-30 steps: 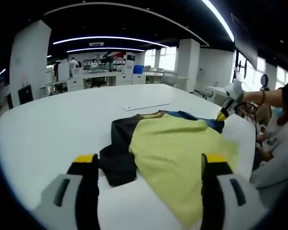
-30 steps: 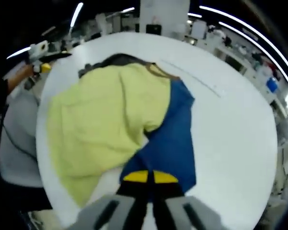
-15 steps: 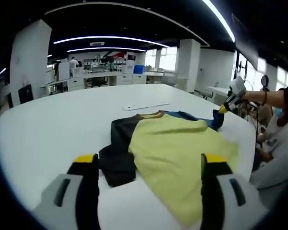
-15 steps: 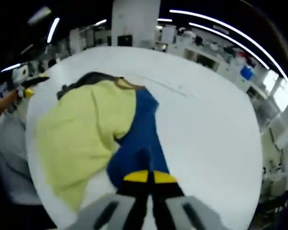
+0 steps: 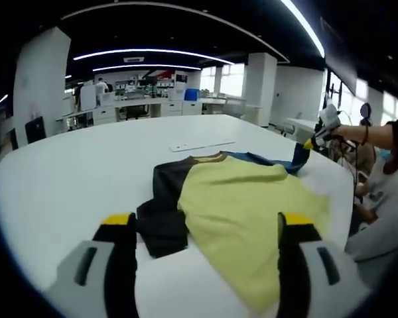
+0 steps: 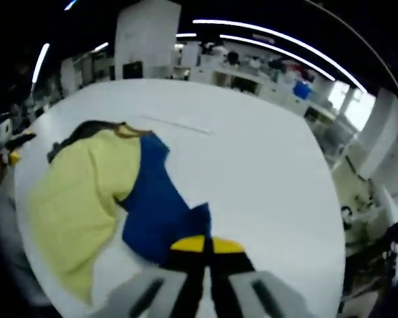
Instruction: Fold the garment on the visible template until the final outline fits inside the template.
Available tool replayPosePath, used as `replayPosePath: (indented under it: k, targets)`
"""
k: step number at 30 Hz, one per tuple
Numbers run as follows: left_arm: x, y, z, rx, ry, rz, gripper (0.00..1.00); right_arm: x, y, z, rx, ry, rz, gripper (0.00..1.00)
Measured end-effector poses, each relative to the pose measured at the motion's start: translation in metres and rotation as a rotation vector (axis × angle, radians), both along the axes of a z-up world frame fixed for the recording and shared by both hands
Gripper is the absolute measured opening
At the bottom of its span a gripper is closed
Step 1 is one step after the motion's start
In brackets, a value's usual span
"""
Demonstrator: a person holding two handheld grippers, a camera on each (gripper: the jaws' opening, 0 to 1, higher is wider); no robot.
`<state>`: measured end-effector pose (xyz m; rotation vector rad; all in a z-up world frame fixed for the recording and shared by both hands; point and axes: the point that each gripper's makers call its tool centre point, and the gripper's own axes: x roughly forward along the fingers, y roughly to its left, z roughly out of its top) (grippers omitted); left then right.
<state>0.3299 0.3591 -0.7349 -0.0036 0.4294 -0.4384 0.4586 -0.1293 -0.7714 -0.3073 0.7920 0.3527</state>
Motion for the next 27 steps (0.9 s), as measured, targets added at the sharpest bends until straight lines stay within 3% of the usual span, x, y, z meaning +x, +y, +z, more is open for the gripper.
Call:
replayPosePath:
  k: [4,19,27]
  targets:
    - [-0.001,-0.002,0.000,-0.005,-0.005,-0.008,0.87,0.008,-0.024,-0.005,0.007,-0.017,-0.088,0.00]
    - [-0.008,-0.005,-0.008,0.001,0.015,-0.010,0.88,0.009,-0.073,-0.019,0.034,-0.040,-0.259,0.00]
    - [-0.007,-0.005,-0.008,0.003,0.018,-0.008,0.88,0.000,-0.085,-0.025,0.096,-0.062,-0.390,0.00]
